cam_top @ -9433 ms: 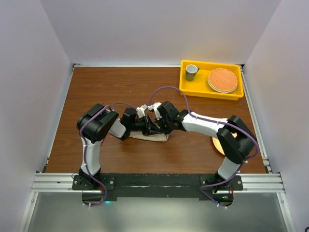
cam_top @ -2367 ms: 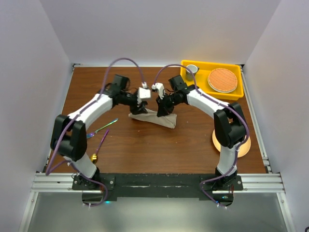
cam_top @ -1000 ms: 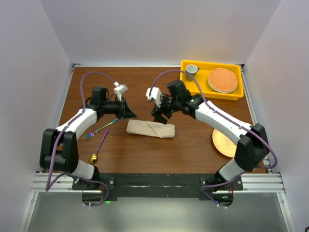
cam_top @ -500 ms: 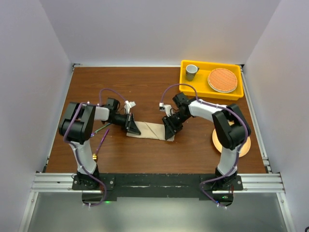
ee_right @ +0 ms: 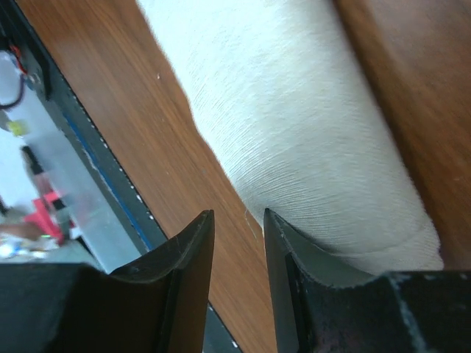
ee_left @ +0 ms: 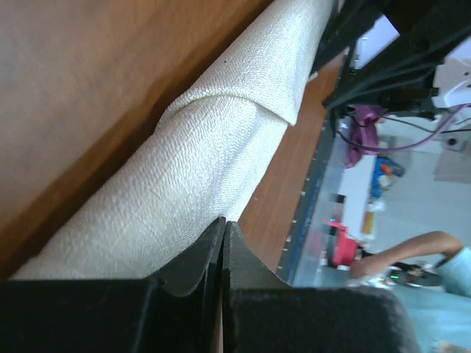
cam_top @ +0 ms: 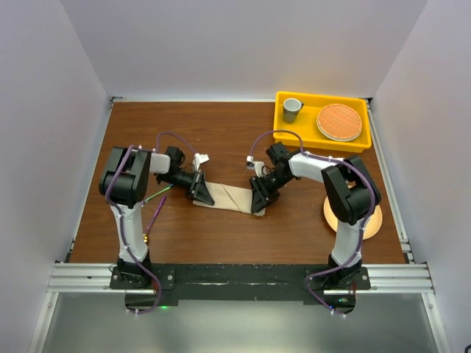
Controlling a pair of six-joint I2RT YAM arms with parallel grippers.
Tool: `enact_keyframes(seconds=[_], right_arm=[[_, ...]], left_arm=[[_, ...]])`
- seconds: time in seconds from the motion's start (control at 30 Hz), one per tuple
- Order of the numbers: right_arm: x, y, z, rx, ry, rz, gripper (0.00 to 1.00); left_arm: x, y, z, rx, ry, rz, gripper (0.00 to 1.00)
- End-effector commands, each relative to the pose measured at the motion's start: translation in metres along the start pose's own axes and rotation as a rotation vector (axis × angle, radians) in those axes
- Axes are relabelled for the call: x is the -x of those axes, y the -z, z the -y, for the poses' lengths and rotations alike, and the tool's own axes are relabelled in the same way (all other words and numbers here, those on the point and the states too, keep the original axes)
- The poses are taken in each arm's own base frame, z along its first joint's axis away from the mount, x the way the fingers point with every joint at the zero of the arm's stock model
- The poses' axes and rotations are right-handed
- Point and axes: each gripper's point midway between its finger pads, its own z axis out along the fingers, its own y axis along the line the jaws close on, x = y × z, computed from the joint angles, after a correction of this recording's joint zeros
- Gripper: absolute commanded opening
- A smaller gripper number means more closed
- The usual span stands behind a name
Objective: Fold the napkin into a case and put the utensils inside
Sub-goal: Move the smaller rectangle-folded napkin to the center of the board.
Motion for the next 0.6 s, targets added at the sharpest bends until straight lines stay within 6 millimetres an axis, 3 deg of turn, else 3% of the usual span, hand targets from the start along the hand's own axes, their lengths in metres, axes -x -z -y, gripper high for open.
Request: enact_keyframes(seconds=[0.0,0.07,0.1,0.17,0.23,0.27,0.4,0.57], right_arm=[[0.004,0.010,-0.026,-0.053,0.199,0.026,0.40],[0.018,0.025,-0.044,-0.030,0.232,0.047,0.46],[0.037,0.041,-0.049,-0.038,0.263,0.090,0.47],[0.046,0.058,-0.049,-0.059,0.276,0.106,0.55],[0.062,0.074,-0.037,-0.129,0.281,0.143,0.65],[0.063,0.077,-0.031,-0.159,0.308,0.135,0.72],[0.079,0.077,-0.005,-0.277,0.327,0.131,0.81],[0.085,0.063,0.017,-0.320,0.330,0.086,0.85]], left_arm=[[0.056,0.025,-0.031,0.248,-0.299,0.023,0.14],[0.072,0.042,-0.006,0.259,-0.419,0.037,0.20],[0.080,0.049,0.002,0.286,-0.465,0.049,0.21],[0.082,0.065,0.028,0.324,-0.558,0.079,0.23],[0.068,0.074,0.040,0.356,-0.594,0.087,0.24],[0.063,0.078,0.036,0.401,-0.591,0.080,0.24],[0.045,0.086,0.026,0.495,-0.566,0.079,0.24],[0.051,0.089,0.010,0.581,-0.560,0.091,0.28]])
